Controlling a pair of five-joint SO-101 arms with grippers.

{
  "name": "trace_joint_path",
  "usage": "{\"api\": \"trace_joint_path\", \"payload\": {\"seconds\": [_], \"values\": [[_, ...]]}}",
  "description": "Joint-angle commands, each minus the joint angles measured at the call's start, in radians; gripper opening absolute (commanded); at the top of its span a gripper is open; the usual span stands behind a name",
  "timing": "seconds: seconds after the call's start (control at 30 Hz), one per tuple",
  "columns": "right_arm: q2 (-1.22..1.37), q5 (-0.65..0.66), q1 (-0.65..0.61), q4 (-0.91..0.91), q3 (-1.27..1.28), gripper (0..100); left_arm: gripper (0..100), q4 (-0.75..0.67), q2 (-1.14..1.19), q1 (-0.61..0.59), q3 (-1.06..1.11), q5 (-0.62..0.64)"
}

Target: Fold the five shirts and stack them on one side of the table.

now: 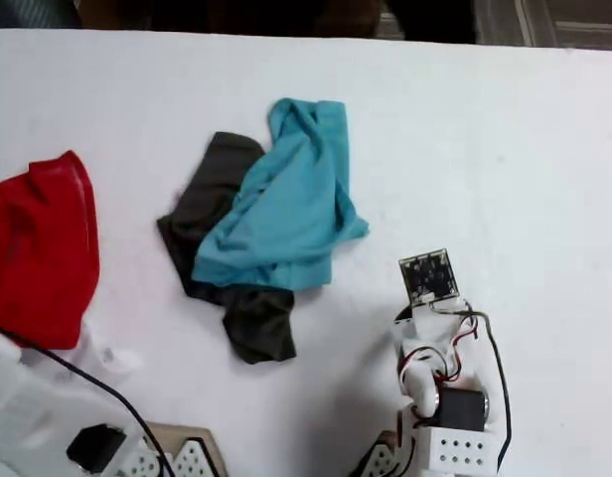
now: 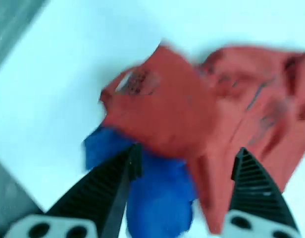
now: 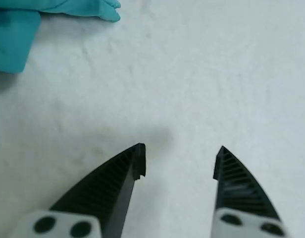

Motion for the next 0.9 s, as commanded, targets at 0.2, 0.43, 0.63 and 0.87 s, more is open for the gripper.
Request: {"api": "trace_joint_path", "payload": {"seconds": [0.2,0.43,0.63,0.87], "values": [[-0.004,0.009,0.001,-0.019,0.009,22.3,31,0.017,-0.011,0.43,-0.061,0.021],[-0.004,0.009,0.004,-0.019,0.009,22.3,31,0.017,-0.011,0.798,0.105,0.023],[-0.004,0.009,0.005,-0.019,0.009,22.3,31,-0.014,0.0,1.109,0.361,0.023],[-0.004,0.009,0.005,-0.019,0.009,22.3,31,-0.209,0.0,1.237,0.587,0.023]]}}
